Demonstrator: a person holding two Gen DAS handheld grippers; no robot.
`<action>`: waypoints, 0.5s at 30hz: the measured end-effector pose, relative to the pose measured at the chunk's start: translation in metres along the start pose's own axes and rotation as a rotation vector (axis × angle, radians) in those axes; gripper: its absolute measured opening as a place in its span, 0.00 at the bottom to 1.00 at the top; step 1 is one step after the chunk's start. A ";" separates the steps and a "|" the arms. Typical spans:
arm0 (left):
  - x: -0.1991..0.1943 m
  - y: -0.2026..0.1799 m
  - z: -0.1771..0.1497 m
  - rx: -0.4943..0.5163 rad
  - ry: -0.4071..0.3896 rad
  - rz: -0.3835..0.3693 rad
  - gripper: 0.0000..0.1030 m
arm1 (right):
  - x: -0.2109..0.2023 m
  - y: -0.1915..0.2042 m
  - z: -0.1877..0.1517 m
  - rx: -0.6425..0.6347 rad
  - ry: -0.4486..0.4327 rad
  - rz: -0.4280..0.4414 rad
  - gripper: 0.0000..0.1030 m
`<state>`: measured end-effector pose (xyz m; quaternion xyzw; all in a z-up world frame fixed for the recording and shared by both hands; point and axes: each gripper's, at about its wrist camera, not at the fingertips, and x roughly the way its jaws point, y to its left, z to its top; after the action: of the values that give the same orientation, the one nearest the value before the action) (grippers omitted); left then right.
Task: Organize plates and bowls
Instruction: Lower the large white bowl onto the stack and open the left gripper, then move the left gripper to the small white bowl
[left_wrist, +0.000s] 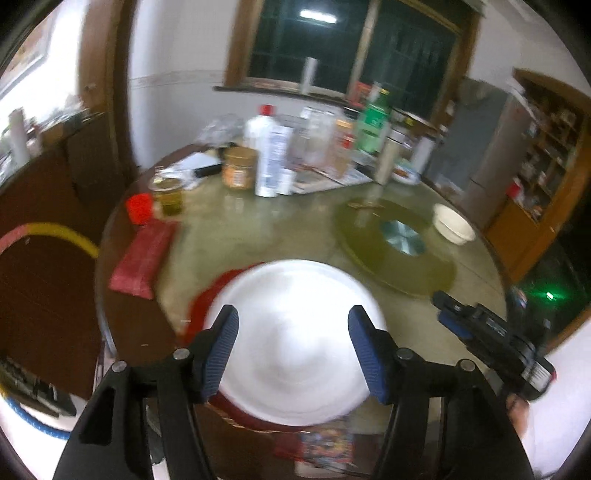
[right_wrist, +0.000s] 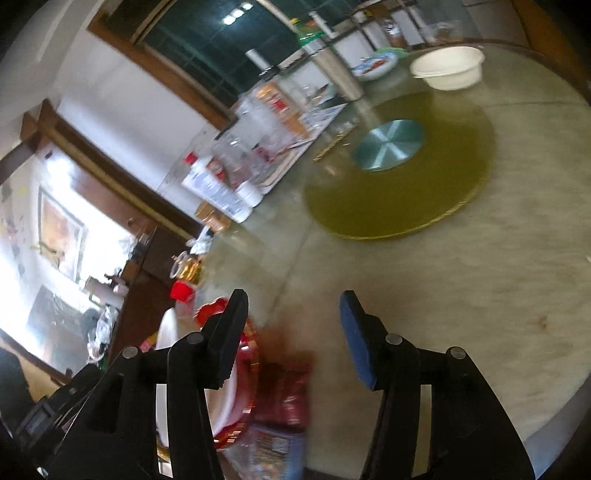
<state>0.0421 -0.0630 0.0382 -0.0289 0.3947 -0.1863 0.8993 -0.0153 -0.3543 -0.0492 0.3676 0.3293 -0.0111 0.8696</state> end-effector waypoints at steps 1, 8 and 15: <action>0.004 -0.014 0.001 0.027 0.018 -0.021 0.60 | -0.004 -0.010 0.004 0.013 -0.007 -0.007 0.51; 0.039 -0.094 0.002 0.144 0.113 -0.092 0.65 | -0.039 -0.087 0.042 0.122 -0.058 -0.056 0.51; 0.105 -0.169 0.003 0.128 0.275 -0.152 0.65 | -0.075 -0.163 0.091 0.206 -0.102 -0.106 0.51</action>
<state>0.0566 -0.2573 0.0009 0.0243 0.4981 -0.2809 0.8200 -0.0656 -0.5490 -0.0622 0.4361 0.3006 -0.1094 0.8411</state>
